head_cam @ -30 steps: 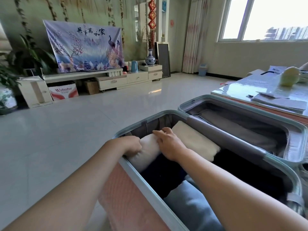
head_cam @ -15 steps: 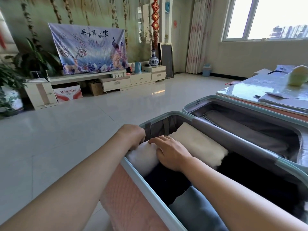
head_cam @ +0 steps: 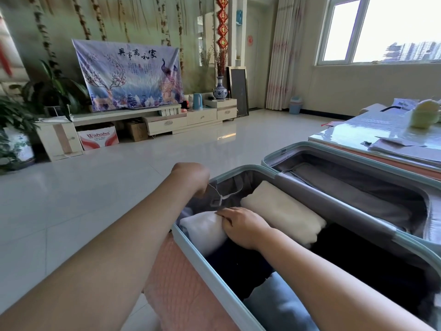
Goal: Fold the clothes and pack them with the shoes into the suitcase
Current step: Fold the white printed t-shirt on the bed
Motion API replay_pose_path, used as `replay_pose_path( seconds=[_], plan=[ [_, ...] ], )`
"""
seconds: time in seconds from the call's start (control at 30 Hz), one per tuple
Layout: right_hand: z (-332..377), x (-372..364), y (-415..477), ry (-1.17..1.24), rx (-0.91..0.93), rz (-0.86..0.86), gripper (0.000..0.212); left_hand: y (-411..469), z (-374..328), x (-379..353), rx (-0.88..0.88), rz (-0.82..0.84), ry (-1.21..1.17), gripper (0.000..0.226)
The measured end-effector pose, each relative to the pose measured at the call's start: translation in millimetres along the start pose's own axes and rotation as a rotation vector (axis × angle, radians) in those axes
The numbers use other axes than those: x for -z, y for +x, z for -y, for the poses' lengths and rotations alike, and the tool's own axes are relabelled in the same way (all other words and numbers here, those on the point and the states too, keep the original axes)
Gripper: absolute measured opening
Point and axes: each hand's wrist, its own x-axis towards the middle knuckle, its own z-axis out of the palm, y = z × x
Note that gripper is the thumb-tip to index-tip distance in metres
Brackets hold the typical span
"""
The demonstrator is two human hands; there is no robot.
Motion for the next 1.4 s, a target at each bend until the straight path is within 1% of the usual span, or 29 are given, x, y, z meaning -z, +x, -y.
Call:
replay_pose_path(
  seconds=[0.07,0.1,0.13,0.17,0.2,0.23,0.27,0.3,0.33,0.37,0.4,0.43,0.47,0.5,0.53,0.57,0.6,0.63,0.67,0.7,0.73,0.8,0.83,0.9,0.97,1.13,1.27,1.4],
  plan=[
    [3.0,0.9,-1.9,0.073,-0.051,-0.042,0.04,0.3,1.7,3.1,0.008,-0.089,-0.24,0.01],
    [5.8,2.2,-2.8,0.179,-0.097,-0.103,0.036,-1.1,2.1,4.9,-0.01,-0.139,-0.381,0.012],
    [9.0,3.8,-2.6,0.315,-0.137,-0.198,0.037,-3.1,2.0,5.9,-0.046,-0.179,-0.516,0.015],
    [12.6,6.6,-2.1,0.438,-0.176,-0.304,0.044,-6.5,0.7,6.6,-0.084,-0.193,-0.646,0.019],
    [15.8,11.5,-0.2,0.515,-0.191,-0.401,0.056,-11.0,-2.0,6.6,-0.132,-0.185,-0.764,0.019],
    [17.8,17.9,2.4,0.552,-0.19,-0.466,0.073,-15.2,-5.4,5.0,-0.186,-0.164,-0.846,0.015],
    [18.3,23.6,4.8,0.589,-0.176,-0.504,0.089,-17.9,-8.5,3.1,-0.232,-0.137,-0.868,0.009],
    [17.8,29.5,6.9,0.616,-0.158,-0.525,0.099,-19.6,-11.1,0.7,-0.26,-0.116,-0.842,0.005],
    [16.3,35.0,8.8,0.626,-0.148,-0.537,0.102,-19.6,-13.0,-3.1,-0.266,-0.104,-0.797,0.006],
    [14.3,40.3,9.9,0.616,-0.156,-0.54,0.099,-19.6,-14.7,-6.5,-0.262,-0.104,-0.773,0.008],
    [11.9,44.6,10.0,0.588,-0.178,-0.533,0.088,-20.5,-16.9,-9.8,-0.263,-0.103,-0.781,0.009],
    [8.9,46.7,9.7,0.521,-0.211,-0.504,0.071,-22.3,-19.3,-14.1,-0.27,-0.109,-0.791,0.01],
    [5.5,45.7,8.4,0.421,-0.236,-0.448,0.052,-25.2,-21.9,-18.7,-0.262,-0.142,-0.757,0.013],
    [1.1,42.8,4.3,0.315,-0.24,-0.36,0.039,-27.2,-24.8,-23.7,-0.233,-0.218,-0.667,0.017],
    [-3.6,37.3,-0.1,0.228,-0.216,-0.249,0.037,-28.6,-27.8,-29.8,-0.189,-0.308,-0.564,0.021],
    [-5.8,32.7,-7.0,0.15,-0.201,-0.137,0.042,-29.9,-30.9,-37.1,-0.145,-0.363,-0.501,0.027],
    [-9.5,27.9,-12.6,0.099,-0.191,-0.068,0.05,-32.7,-34.1,-42.0,-0.105,-0.325,-0.472,0.035],
    [-11.3,24.3,-17.7,0.076,-0.19,-0.06,0.06,-34.4,-37.0,-47.9,-0.081,-0.211,-0.47,0.042],
    [-12.0,21.4,-22.1,0.074,-0.185,-0.085,0.07,-36.7,-39.9,-53.3,-0.079,-0.058,-0.461,0.048],
    [-10.9,20.0,-26.1,0.072,-0.17,-0.104,0.076,-38.7,-42.4,-59.2,-0.095,0.077,-0.442,0.051],
    [-8.9,19.2,-30.0,0.049,-0.143,-0.092,0.076,-41.8,-44.7,-64.3,-0.124,0.15,-0.425,0.052],
    [-7.8,16.1,-32.8,-0.006,-0.1,-0.008,0.066,-45.4,-44.7,-68.7,-0.174,0.146,-0.429,0.053],
    [-9.3,18.2,-36.0,0.005,-0.097,0.008,0.064,-46.7,-45.1,-66.4,-0.169,0.134,-0.45,0.054],
    [-14.0,28.8,-46.6,0.052,-0.102,-0.045,0.064,-49.1,-49.2,-56.0,-0.126,0.131,-0.51,0.059],
    [-21.9,43.2,-63.8,0.077,-0.103,-0.117,0.063,-52.8,-59.2,-41.9,-0.12,0.117,-0.562,0.059],
    [-61.1,82.1,-146.7,0.077,-0.18,-0.223,0.052,-79.5,-118.7,0.2,-0.249,0.02,-0.657,0.051],
    [-108.4,119.1,-241.3,0.073,-0.306,-0.286,0.047,-110.9,-206.6,43.8,-0.401,0.031,-0.71,0.041],
    [-163.0,157.3,-350.6,0.031,-0.473,-0.363,0.039,-149.6,-320.6,85.3,-0.559,0.023,-0.695,0.042]
  ],
)
